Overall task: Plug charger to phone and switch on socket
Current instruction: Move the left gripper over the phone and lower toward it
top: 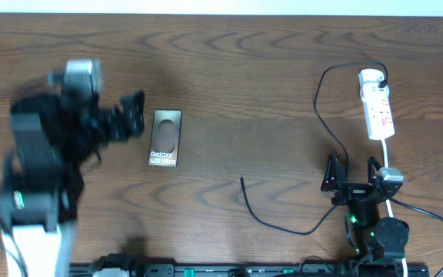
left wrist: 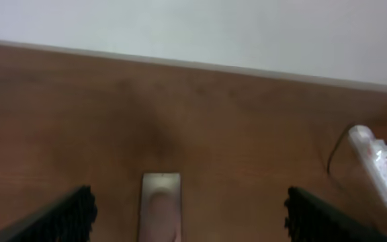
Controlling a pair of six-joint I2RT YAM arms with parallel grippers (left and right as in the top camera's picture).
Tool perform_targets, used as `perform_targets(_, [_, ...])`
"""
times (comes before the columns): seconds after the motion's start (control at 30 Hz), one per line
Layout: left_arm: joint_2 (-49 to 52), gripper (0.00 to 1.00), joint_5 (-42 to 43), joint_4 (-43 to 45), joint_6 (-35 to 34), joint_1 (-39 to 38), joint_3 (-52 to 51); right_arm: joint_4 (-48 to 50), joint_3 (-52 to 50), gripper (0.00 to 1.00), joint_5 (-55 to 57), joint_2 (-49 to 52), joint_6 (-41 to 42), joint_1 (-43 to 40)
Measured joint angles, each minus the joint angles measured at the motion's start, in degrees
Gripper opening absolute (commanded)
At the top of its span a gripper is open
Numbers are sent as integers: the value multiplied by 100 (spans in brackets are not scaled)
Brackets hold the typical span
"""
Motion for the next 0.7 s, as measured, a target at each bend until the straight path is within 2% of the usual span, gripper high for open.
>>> perform_targets(0.07, [839,88,31,-769,249,0,946,0,0,99,0,2,0,0])
perform_targets(0.2, [1963,88,57,-1585,507,-2,1886,-7,0,99,0,2,0,0])
perform_targets(0.7, [4365,88,44,-2343,693,-13,2004,-4,0,99,0,2,0,0])
